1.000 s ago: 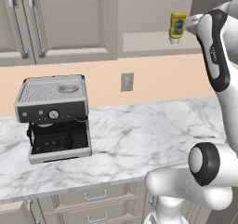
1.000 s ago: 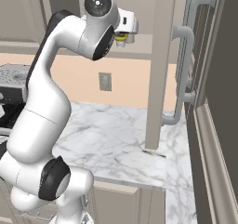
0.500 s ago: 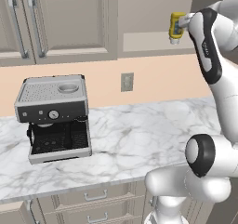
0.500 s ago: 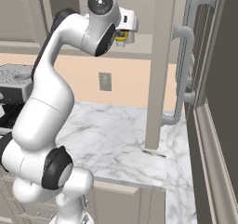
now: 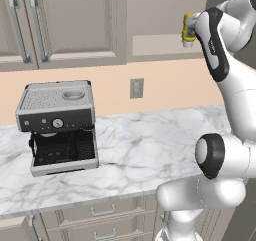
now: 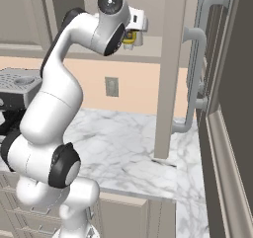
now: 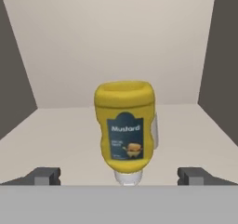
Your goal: Move the mustard and shaker from the cabinet to the dining counter.
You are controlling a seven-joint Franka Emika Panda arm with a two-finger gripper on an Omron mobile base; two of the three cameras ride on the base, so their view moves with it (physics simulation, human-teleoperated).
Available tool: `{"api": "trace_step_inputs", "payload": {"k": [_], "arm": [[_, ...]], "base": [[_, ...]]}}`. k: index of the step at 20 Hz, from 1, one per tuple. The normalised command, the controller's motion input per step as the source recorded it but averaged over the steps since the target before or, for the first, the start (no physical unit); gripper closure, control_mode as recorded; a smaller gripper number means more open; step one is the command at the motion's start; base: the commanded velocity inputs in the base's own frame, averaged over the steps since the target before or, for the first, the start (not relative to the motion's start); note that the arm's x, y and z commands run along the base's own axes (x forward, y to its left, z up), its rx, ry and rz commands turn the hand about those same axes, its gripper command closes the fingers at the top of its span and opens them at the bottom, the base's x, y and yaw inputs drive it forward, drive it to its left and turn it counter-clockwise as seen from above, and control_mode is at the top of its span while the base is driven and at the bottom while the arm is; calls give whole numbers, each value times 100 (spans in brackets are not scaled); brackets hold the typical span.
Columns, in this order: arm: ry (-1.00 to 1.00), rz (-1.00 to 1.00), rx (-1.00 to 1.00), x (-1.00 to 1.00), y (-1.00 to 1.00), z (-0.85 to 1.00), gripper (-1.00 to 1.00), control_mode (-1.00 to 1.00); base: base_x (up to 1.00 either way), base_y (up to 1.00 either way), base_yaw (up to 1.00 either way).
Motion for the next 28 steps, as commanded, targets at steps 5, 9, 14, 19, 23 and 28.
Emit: {"api": "trace_step_inputs", "payload": {"k": [5, 9, 14, 19, 23, 28], "arm": [[2, -3, 0, 36, 0, 0, -100, -100], [2, -4, 0, 32, 0, 0, -100, -100], [1, -2, 0, 37, 0, 0, -100, -100], [0, 0, 0, 36, 0, 0, -100, -100], [0, 0, 0, 23, -1, 0, -100, -100], [0, 0, 0, 9, -3, 0, -100, -100]], "base": [[0, 0, 0], [0, 0, 0], [0, 0, 0], [0, 0, 0], [0, 0, 0], [0, 0, 0]]}}
